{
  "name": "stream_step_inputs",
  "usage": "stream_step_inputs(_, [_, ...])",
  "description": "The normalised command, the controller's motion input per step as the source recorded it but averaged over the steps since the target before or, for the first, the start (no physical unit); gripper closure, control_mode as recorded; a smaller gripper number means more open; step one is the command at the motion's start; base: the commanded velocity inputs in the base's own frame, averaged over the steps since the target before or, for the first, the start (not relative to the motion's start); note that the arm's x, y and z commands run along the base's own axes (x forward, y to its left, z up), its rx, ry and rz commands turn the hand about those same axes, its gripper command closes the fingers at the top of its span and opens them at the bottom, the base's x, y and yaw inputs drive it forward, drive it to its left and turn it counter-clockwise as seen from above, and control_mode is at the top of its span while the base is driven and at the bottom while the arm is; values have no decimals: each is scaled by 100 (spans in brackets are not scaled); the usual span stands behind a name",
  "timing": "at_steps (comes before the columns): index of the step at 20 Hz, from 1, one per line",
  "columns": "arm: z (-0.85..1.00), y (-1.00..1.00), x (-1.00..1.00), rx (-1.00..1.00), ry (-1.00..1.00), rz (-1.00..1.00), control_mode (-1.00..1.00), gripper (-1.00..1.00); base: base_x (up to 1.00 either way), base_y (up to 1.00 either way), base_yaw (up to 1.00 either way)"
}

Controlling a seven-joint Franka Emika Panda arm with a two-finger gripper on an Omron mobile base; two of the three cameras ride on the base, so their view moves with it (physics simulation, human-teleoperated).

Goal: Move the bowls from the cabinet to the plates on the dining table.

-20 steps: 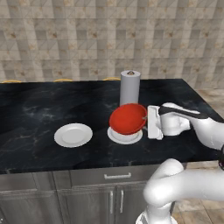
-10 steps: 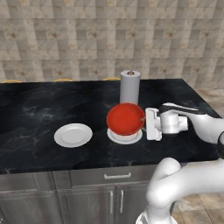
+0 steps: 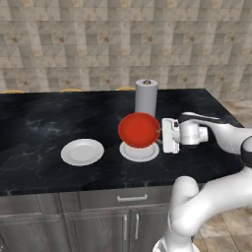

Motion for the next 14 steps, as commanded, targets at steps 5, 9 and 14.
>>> stream_step_inputs(5, [27,-1,-18,17,0,4,-100,100,0,0,0])
stream_step_inputs(9, [16,-1,-34,17,0,8,-100,100,0,0,0])
stream_step_inputs(14, [3,0,-30,12,0,9,-100,100,0,0,0])
